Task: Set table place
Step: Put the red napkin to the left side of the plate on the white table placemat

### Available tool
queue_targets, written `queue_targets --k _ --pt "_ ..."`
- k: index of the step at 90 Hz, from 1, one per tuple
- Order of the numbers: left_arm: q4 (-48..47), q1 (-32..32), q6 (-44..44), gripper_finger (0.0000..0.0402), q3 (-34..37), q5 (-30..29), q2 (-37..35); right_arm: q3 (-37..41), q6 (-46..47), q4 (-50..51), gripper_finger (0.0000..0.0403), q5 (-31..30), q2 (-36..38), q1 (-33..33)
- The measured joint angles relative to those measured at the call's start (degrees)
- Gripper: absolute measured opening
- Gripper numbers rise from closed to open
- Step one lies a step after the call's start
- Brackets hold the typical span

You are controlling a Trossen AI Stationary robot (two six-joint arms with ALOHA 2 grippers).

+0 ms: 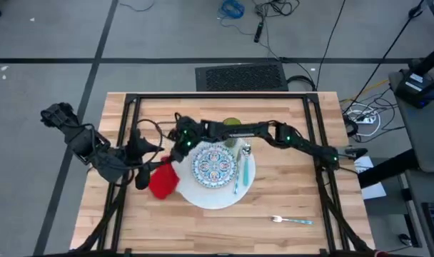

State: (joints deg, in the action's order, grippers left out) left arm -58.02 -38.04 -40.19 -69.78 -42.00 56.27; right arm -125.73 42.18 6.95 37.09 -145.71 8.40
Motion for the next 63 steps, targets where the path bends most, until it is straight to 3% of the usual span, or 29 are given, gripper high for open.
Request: queue_targets --k 15,32,44,54,63 --pt "0.0 0.0 -0.04 0.0215 -0.02 -0.02 0.0 0.0 0.28 2.85 0.0022 -1.08 0.02 1.31" --pt "0.0 0.02 -0.04 0.0215 -0.01 -0.02 0.0 -0.09 0.51 3.27 0.0106 -1.08 0.02 1.34" --pt "0.02 0.02 -0.04 0.0215 0.0 -0.02 0.4 -2.95 1.31 3.88 0.0155 3.02 0.05 1.34" --pt "0.04 0.02 -0.05 0.0215 0.0 -0.02 0.76 -6.13 0.23 8.37 0.0169 3.05 1.75 1.32" --pt "0.83 0.02 -1.18 0.0215 0.0 -0.04 0.72 -7.99 -4.5 17.59 0.0164 -0.46 4.83 0.73"
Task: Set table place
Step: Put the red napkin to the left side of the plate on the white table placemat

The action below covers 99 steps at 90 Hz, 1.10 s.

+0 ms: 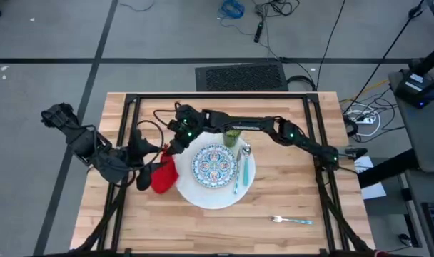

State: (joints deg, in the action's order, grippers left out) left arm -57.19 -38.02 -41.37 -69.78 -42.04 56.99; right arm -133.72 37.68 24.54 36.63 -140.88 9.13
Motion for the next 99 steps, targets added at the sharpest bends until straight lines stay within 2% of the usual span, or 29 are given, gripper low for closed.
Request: queue_targets --k 17,29,40,50,58,66,75,85,99 --pt "3.5 -0.42 -1.85 0.0215 0.02 1.49 -1.12 -0.71 -12.51 25.41 0.0144 -10.17 7.54 -3.13" --pt "3.78 -1.52 -1.83 0.0215 0.02 3.86 -1.89 -0.71 -14.06 38.35 0.0133 -18.51 13.24 -6.78" --pt "1.96 -1.77 -1.55 0.0215 0.02 4.5 -1.97 -0.71 -10.04 42.2 0.0123 -23.27 18.3 -11.89" --pt "-4.33 -1.77 -0.2 0.0215 0.02 4.76 -1.95 -0.71 -4.15 40.74 0.0106 -31.12 22.18 -17.53" --pt "-10.38 -0.4 -4.26 0.0215 0.02 4.7 -1.95 -0.73 0.13 39.66 0.008 -36.76 24.09 -22.03" --pt "-14.81 3.57 -9.95 0.0215 0.02 6.06 -2.23 -0.73 0.69 39.57 0.0044 -38.2 24.61 -26.43" --pt "-17.82 10.31 -11.69 0.0215 0.02 13.21 -2.32 -0.69 -0.15 39.83 0.0008 -39.59 24.57 -30.44" --pt "-19.18 19.33 -8.59 0.0215 0.02 21.47 -1.24 -0.67 -1.38 43.53 0.0009 -43.31 25.14 -30.77" --pt "-18.93 32.32 -3.48 0.0215 0.02 29.03 1.41 -0.65 -8.21 47.81 0.0004 -46.05 27.75 -30.58"
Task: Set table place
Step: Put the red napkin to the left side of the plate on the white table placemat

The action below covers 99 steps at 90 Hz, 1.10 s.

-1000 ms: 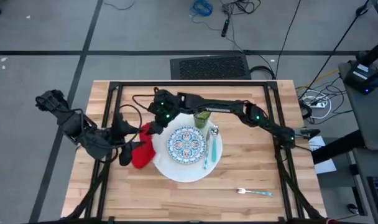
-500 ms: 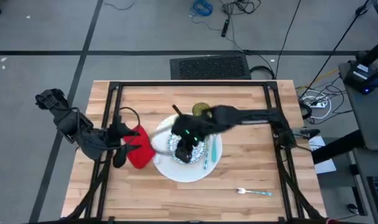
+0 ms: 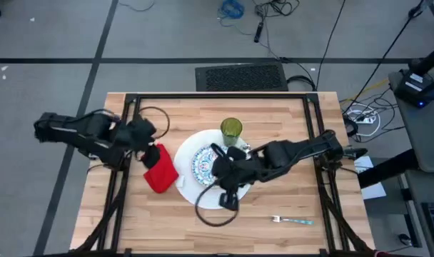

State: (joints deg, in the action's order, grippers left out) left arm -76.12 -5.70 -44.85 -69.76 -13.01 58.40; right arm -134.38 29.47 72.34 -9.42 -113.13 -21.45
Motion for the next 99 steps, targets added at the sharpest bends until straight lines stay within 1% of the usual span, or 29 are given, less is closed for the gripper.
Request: queue_targets --k 10,14,18,28,33,41,50,60,66,72,81,87,91,99 --pt "-0.29 8.83 0.75 0.0215 0.0 8.73 2.87 0.01 -2.48 6.41 0.0002 -0.16 2.12 -1.13" --pt "-0.8 10.96 0.76 0.0215 0.0 11.77 4.26 0.01 -3.18 9.01 0.0002 -1.48 3.17 -2.07" --pt "-1.05 12.39 0.82 0.0215 0.0 13.62 5.55 0.01 -3.44 12.05 0.0001 -3.48 4.28 -3.23" --pt "-1.08 14.37 0.79 0.0215 0.0 14.96 8.26 0.01 -2.88 17.97 0.0001 -7.5 7.02 -7.17" --pt "-1.14 14.99 0.63 0.0215 0.0 14.94 9.72 0.96 -2.72 17.19 0.0001 -9.81 8.54 -9.32" --pt "-1.19 15.83 0.51 0.0215 0.0 14.99 11.99 5.85 -1.83 17.88 0.0001 -13.39 12.02 -12.34" --pt "-1.6 16.98 0.16 0.0215 0.0 16.41 14.26 13.9 3.45 17.13 0.0 -13.21 15.88 -14.57" --pt "-1.82 17.86 0.54 0.0215 0.0 17.06 16.82 24.71 9.17 10.33 0.0 -12.8 20.51 -17.19" --pt "-2.61 18.9 1.94 0.0215 0.52 16.78 18.16 31.43 12.27 3.96 0.0 -13.22 24.33 -18.69" --pt "-2.83 20.62 2.89 0.0215 3.02 16.93 18.99 38.11 15.09 -3.48 0.0 -13.32 27.98 -19.89" --pt "-2.67 23.21 5.05 0.0215 8.42 18.79 19.61 46.96 17.6 -14.1 0.0 -13.36 31.45 -20.88" --pt "-2.37 25.48 5.55 0.0215 12.73 19.03 19.62 51.2 18.66 -19.03 0.0 -13.53 33.23 -21.16" --pt "-1.5 27.11 7.49 0.0215 15.44 18.98 19.59 52.91 19.04 -21.6 0.0 -13.88 34.23 -21.16" --pt "0.43 30.05 11.43 0.0215 20.55 18.97 19.62 54.36 19.17 -23.07 0.0 -15.21 35.4 -21.16"
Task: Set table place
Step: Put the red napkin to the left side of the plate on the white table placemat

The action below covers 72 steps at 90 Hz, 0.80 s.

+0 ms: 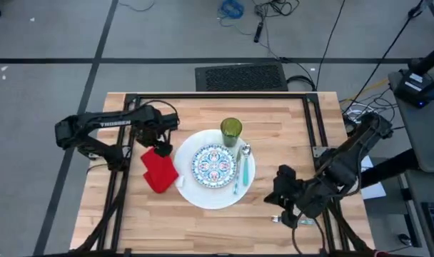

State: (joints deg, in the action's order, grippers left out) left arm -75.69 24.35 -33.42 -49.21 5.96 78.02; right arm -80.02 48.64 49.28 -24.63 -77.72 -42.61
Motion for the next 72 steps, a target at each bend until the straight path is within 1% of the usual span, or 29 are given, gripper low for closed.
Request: queue_targets --k 13,24,35,46,54,72 --pt "8.29 2.13 3.58 0.0215 5.46 -0.02 -0.02 0.03 -3.11 -0.83 0.0 -1.09 0.84 1.61" --pt "15.47 2.18 7.81 0.0215 7.13 0.0 -0.02 0.03 -6.06 -1.04 0.0 -0.9 0.95 4.15" --pt "19.91 2.43 12.33 0.0215 8.11 -0.02 -0.02 0.03 -8.33 -1.58 0.0 0.57 1.65 5.89" --pt "19.64 3.54 14.76 0.0215 8.39 -0.32 -0.02 0.03 -9.06 -1.36 0.0 2.11 2.05 7.06" --pt "19.7 4.41 14.47 0.0215 8.39 -1.5 -0.04 0.03 -10.22 -0.98 0.0 2.2 2.22 7.54" --pt "18.19 6.19 14.5 0.0215 8.45 -1.69 -0.04 0.03 -11.21 -0.48 0.0 2.22 3.05 8.11"
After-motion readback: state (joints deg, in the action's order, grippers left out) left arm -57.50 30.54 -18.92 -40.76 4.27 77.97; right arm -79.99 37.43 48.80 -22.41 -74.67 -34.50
